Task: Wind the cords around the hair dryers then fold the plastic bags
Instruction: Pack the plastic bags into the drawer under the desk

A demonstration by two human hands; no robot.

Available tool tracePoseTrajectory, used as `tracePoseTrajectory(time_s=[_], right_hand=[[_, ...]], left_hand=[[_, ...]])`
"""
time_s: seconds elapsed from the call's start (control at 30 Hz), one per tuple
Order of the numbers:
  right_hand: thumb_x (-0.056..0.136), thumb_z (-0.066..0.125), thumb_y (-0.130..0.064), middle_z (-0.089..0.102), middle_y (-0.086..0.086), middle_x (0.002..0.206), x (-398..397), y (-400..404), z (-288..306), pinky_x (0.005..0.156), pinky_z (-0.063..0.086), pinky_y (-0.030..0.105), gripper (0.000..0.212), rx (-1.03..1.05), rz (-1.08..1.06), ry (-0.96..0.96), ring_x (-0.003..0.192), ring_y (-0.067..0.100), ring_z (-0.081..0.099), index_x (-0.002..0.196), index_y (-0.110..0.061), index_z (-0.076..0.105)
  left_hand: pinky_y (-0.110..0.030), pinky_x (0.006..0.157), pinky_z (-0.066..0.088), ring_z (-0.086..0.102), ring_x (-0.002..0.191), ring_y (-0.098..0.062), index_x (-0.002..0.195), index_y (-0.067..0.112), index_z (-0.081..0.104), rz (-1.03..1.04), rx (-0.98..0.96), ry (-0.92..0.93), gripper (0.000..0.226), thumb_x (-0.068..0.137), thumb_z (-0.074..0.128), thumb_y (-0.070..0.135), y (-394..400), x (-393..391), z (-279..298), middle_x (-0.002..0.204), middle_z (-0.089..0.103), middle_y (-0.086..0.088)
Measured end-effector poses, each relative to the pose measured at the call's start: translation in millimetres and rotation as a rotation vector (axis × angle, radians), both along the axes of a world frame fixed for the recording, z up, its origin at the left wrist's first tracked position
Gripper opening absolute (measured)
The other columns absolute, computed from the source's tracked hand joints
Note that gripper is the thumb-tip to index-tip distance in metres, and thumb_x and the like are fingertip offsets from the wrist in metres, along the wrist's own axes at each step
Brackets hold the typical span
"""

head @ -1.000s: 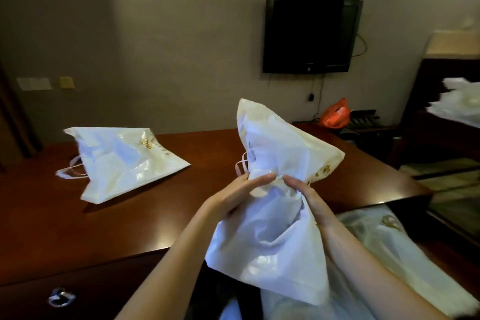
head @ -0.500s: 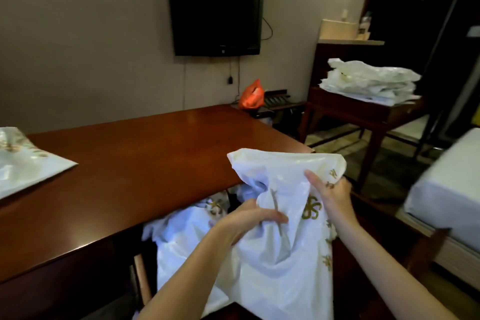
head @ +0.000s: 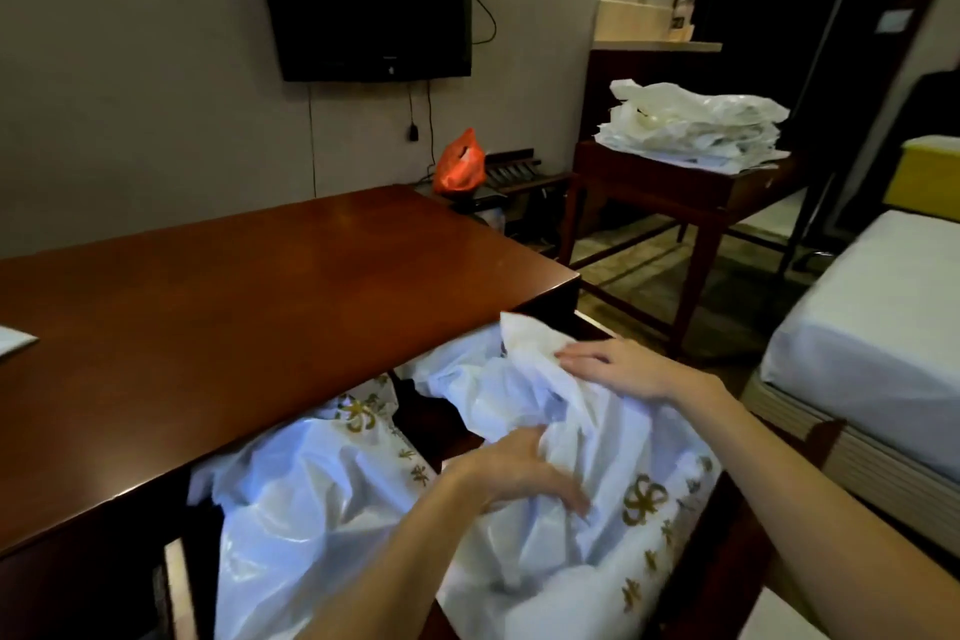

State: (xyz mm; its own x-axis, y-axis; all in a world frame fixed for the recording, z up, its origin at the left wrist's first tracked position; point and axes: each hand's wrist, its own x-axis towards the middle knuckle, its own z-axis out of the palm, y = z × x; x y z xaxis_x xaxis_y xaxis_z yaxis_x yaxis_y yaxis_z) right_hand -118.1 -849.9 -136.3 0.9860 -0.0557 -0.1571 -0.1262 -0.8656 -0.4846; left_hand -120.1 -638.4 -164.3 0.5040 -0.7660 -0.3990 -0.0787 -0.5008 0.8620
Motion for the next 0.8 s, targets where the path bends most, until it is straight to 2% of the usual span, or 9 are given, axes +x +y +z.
tracePoseTrajectory(time_s=[0.03,0.13,0.2,0.33,0.43,0.5,0.6,0.67,0.8], right_hand=[[0.091,0.039,-0.066,0.046,-0.010,0.145,-5,-5,-5,0.109,0.027,0.029,0.054,-0.033,-0.023,0.114,0.135,0.015,0.039,0.133,-0.036,0.055],[0.072,0.029,-0.079,0.063,-0.001,0.122,-17,-17,-21,0.087,0.039,0.026,0.084,-0.058,-0.108,0.285,0.115,0.021,0.055,0.115,-0.018,0.068],[0.084,0.037,-0.067,0.061,0.006,0.119,-12,-20,-24,0.073,0.041,0.024,0.070,-0.094,-0.192,0.328,0.105,0.025,0.057,0.115,-0.010,0.063],[0.090,0.033,-0.060,0.055,0.010,0.131,16,-13,-15,0.088,0.043,0.036,0.063,-0.349,-0.220,0.267,0.106,0.027,0.054,0.129,-0.014,0.052],[0.095,0.049,-0.041,0.057,0.002,0.132,17,-15,-29,0.091,0.043,0.034,0.040,-0.218,-0.134,-0.005,0.117,0.025,0.054,0.133,-0.027,0.050],[0.096,0.050,-0.032,0.062,-0.001,0.125,9,-20,-37,0.086,0.043,0.032,0.033,-0.189,-0.052,0.059,0.114,0.024,0.054,0.128,-0.034,0.058],[0.095,0.046,-0.021,0.067,0.006,0.115,14,-31,-51,0.081,0.048,0.038,0.032,-0.262,-0.110,0.098,0.106,0.026,0.058,0.120,-0.030,0.066],[0.094,0.048,-0.020,0.069,0.007,0.110,20,-34,-55,0.079,0.050,0.037,0.031,-0.229,-0.169,0.061,0.101,0.026,0.062,0.114,-0.030,0.069],[0.097,0.051,-0.034,0.072,0.005,0.104,11,-33,-47,0.086,0.049,0.040,0.028,-0.021,-0.225,-0.062,0.100,0.025,0.062,0.104,-0.019,0.074]], left_hand=[[-0.020,0.094,0.044,0.050,0.112,-0.013,0.115,0.027,0.051,-0.039,0.018,-0.057,0.051,0.076,0.081,0.016,-6,-6,-1,0.119,0.053,0.008],[-0.020,0.089,0.044,0.049,0.106,-0.011,0.119,0.021,0.058,-0.132,0.027,-0.118,0.047,0.078,0.080,0.012,-20,-17,-6,0.113,0.055,0.005],[-0.019,0.088,0.046,0.052,0.104,-0.011,0.117,0.020,0.059,-0.150,0.001,-0.132,0.047,0.076,0.081,0.011,-29,-19,-5,0.113,0.058,0.005],[-0.042,0.096,0.049,0.055,0.099,-0.018,0.103,0.013,0.062,-0.095,0.009,-0.211,0.043,0.067,0.084,0.022,-51,-16,-5,0.105,0.059,-0.002],[-0.038,0.097,0.048,0.054,0.109,-0.022,0.117,0.014,0.060,-0.084,0.049,-0.176,0.057,0.066,0.082,0.028,-57,-10,-6,0.118,0.058,-0.004],[-0.033,0.099,0.045,0.051,0.114,-0.020,0.127,0.019,0.056,-0.094,0.064,-0.214,0.065,0.070,0.081,0.032,-56,-9,-8,0.125,0.055,0.000],[-0.038,0.102,0.043,0.042,0.126,-0.023,0.146,0.024,0.034,-0.016,0.112,-0.577,0.094,0.068,0.080,0.047,-52,-21,-3,0.139,0.041,-0.001],[-0.043,0.105,0.039,0.033,0.131,-0.024,0.151,0.029,0.019,-0.003,0.086,-0.856,0.095,0.076,0.073,0.051,-45,-34,-2,0.146,0.028,-0.001],[-0.056,0.117,0.016,0.008,0.149,-0.021,0.155,0.038,0.004,-0.182,0.174,-0.887,0.085,0.089,0.054,0.060,-34,-47,-23,0.164,0.004,0.009]])
